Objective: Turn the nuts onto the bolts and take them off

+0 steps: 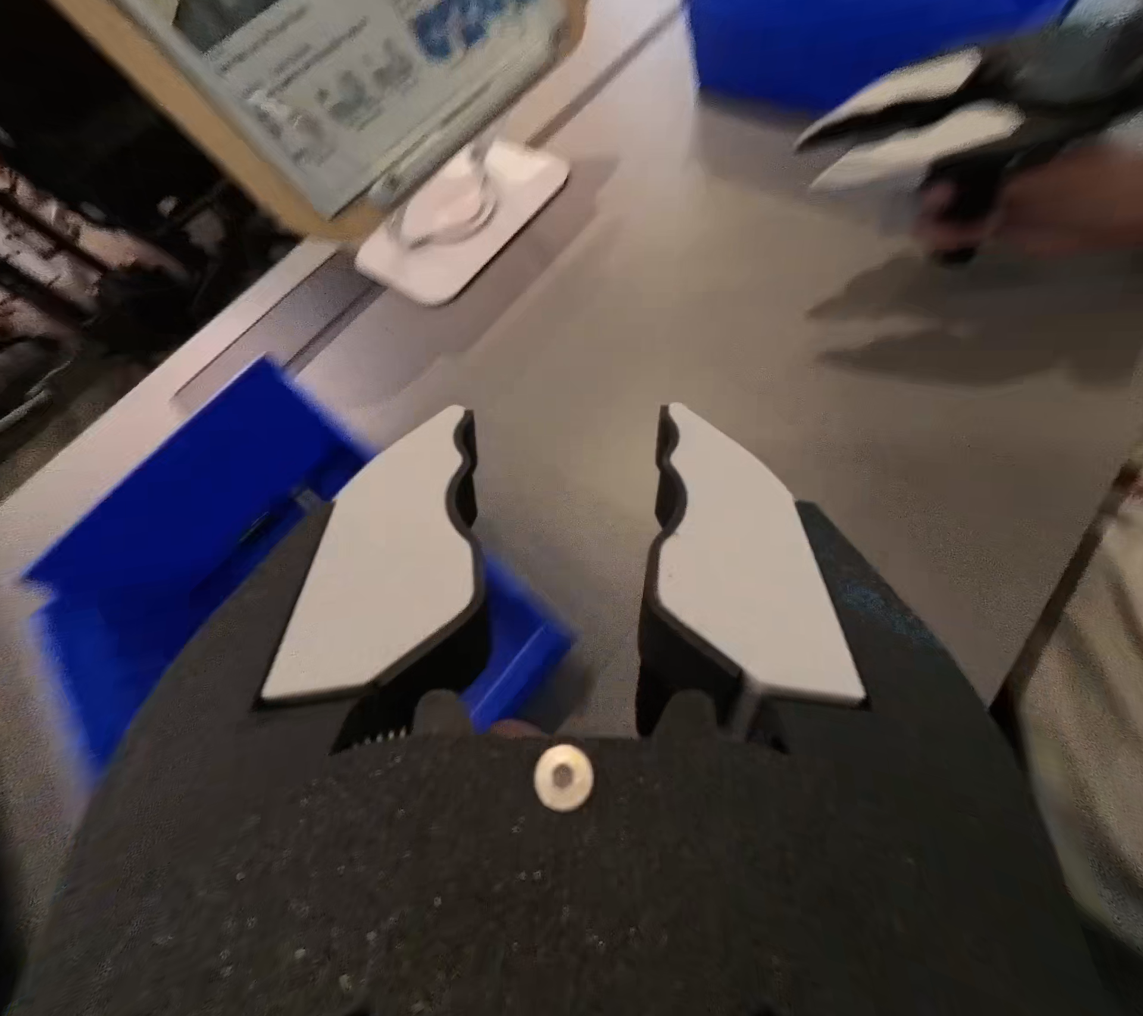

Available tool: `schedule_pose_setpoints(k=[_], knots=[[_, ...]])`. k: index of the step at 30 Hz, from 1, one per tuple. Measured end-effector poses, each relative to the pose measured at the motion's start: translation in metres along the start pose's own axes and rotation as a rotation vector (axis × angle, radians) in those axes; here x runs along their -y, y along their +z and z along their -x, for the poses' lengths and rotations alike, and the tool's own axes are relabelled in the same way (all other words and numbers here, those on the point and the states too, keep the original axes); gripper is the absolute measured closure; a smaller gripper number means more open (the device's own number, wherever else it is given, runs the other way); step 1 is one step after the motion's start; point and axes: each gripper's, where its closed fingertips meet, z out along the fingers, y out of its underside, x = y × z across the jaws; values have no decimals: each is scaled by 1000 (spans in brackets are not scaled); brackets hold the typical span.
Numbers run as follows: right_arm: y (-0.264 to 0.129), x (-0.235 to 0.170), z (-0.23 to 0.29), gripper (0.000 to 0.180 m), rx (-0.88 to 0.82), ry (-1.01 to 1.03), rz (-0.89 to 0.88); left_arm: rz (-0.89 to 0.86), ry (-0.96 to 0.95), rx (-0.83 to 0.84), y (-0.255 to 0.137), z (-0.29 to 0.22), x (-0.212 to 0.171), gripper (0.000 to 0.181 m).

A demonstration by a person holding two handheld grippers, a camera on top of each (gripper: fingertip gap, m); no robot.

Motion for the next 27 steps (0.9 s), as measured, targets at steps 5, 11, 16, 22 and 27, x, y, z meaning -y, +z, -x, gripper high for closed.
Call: schedule_pose_setpoints(k=[5,11,16,22,27], knots=[[1,-2,5,147,5,-26,8,509,44,-48,13,73,-96,123],[0,-3,-1,147,0,3,10,776,95,-165,55,82,-184,127],[1,-5,-3,148,1,12,20,789,34,-199,75,84,-204,131],[3,-8,0,150,9,-12,36,752,-2,-223,89,87,-210,138],[3,-9,2,152,16,-22,42,764,-8,-282,89,82,-214,161]])
